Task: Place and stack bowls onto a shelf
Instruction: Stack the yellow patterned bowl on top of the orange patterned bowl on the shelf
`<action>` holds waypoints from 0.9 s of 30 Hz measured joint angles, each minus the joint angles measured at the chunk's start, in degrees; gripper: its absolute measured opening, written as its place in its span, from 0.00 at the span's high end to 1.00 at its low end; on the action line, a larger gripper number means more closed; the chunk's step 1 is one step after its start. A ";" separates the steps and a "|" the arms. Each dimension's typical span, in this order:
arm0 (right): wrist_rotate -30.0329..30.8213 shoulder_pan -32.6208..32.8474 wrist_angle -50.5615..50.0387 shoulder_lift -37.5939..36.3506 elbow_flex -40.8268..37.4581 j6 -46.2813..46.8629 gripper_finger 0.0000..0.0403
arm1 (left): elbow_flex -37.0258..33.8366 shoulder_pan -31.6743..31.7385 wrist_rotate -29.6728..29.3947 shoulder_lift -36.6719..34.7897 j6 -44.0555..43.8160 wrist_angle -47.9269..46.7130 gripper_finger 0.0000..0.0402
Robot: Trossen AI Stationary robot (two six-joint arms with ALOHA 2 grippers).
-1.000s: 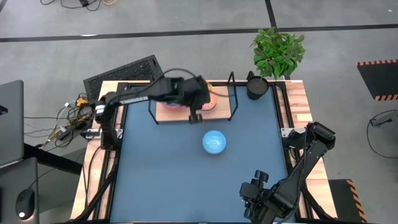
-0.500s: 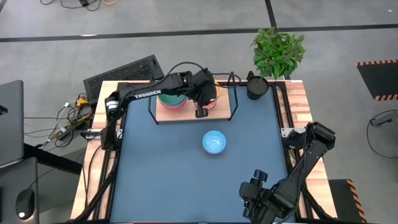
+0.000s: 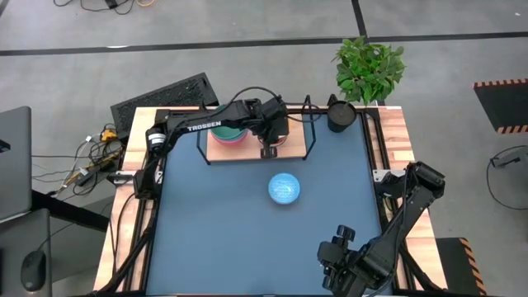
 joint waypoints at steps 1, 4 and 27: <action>0.00 0.00 0.02 0.00 0.00 -0.01 0.42 | 0.00 0.03 0.02 0.00 -0.14 -0.41 1.00; 0.00 0.00 0.00 0.00 0.00 -0.02 0.42 | 0.01 0.05 -0.01 0.00 -0.94 -0.72 1.00; 0.00 0.02 -0.09 0.00 0.00 -0.27 0.42 | 0.01 0.49 -0.19 0.00 -3.68 -2.10 1.00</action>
